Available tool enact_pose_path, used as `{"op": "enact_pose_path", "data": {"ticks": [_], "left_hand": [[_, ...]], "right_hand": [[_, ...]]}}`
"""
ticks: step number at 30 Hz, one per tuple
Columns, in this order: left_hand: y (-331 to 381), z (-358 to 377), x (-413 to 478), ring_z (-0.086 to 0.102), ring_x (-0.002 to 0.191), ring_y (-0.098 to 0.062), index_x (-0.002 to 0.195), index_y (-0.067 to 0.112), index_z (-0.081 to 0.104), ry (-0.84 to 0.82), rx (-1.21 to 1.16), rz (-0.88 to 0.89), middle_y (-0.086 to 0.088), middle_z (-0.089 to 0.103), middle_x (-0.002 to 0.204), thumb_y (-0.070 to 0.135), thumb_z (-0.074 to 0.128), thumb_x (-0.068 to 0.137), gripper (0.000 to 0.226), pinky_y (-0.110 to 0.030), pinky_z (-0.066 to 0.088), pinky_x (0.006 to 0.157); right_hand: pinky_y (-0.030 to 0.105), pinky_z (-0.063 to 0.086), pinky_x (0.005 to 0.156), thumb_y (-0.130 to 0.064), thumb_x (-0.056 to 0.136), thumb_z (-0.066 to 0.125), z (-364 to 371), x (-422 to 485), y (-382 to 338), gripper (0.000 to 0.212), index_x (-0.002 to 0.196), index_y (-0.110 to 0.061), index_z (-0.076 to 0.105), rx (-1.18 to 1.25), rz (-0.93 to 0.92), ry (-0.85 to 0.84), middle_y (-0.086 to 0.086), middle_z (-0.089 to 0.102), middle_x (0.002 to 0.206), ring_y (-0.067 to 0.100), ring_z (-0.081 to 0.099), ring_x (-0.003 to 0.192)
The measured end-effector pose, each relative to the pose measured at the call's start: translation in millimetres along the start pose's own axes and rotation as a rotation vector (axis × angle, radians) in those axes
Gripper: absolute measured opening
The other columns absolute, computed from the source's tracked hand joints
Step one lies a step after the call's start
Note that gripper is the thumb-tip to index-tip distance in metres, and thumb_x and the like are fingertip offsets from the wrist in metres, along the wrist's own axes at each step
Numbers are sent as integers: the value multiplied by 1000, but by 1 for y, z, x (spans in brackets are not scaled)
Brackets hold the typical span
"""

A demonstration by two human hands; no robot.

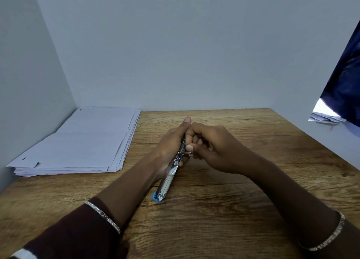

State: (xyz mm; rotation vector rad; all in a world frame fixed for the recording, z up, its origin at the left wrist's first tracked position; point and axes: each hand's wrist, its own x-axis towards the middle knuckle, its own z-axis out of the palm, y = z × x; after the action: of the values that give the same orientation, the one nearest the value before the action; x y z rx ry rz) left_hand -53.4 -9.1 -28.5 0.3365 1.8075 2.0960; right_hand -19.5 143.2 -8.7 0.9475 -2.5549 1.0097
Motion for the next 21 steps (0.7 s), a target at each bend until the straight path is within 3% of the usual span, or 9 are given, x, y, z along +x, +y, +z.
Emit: {"op": "enact_pose_path", "data": {"ticks": [3,6,7,9,11,14,16,18,21], "left_hand": [[0,-2,1,45,29,-11,62,15,70,7,-64,-43,-3,56,48,55,51,99,57,-16,34,29],[-1,-4,2,49,29,-12,77,10,69,49,-157,-68,-4,61,51,54,58,95,49,-17,35,27],[-2,-5,2,57,34,-13,86,9,65,62,-195,-61,-4,66,56,52,59,95,45,-17,36,27],[-2,-7,4,78,65,-19,97,8,56,66,-274,-44,-8,80,80,49,56,98,41,-17,38,27],[-1,-7,5,79,86,-23,93,11,52,44,-342,-37,-16,80,99,47,50,101,37,-16,37,27],[-2,-6,7,75,60,-17,88,15,55,87,-305,-42,-7,79,83,51,49,100,38,-15,35,29],[-5,-5,10,56,41,-11,85,18,56,113,-252,-50,2,65,63,55,49,99,40,-15,32,31],[-6,-5,13,41,35,-9,82,19,55,116,-242,-58,3,49,56,57,46,99,42,-15,29,33],[-7,-3,14,34,31,-9,82,17,53,120,-290,-44,1,38,55,54,41,102,44,-16,27,32]], "right_hand": [[12,42,60,-2,92,66,4,0,-1,5,90,-5,63,27,52,8,-10,59,69,5,58,61],[14,45,59,-6,90,68,-2,1,-2,3,88,-7,66,63,124,51,-5,65,70,4,58,61],[19,51,61,-8,89,69,-7,1,-2,3,87,-9,67,78,154,90,-4,69,71,5,63,63],[32,60,69,-10,86,70,-20,1,1,4,83,-14,70,108,228,202,0,74,74,13,71,70],[40,61,69,-10,80,72,-30,-4,7,7,76,-16,71,107,268,302,6,75,71,22,74,69],[32,60,60,-6,76,74,-32,-19,16,13,71,-16,68,-13,329,238,4,73,65,14,69,59],[22,53,56,-4,75,75,-26,-28,20,15,72,-17,68,-121,335,95,1,71,67,5,62,57],[24,54,58,-5,76,74,-22,-32,24,14,80,-16,67,-207,297,14,1,71,73,9,64,63],[26,53,62,-9,79,72,-19,-31,27,13,85,-17,65,-307,264,-8,-2,70,77,13,65,69]]}}
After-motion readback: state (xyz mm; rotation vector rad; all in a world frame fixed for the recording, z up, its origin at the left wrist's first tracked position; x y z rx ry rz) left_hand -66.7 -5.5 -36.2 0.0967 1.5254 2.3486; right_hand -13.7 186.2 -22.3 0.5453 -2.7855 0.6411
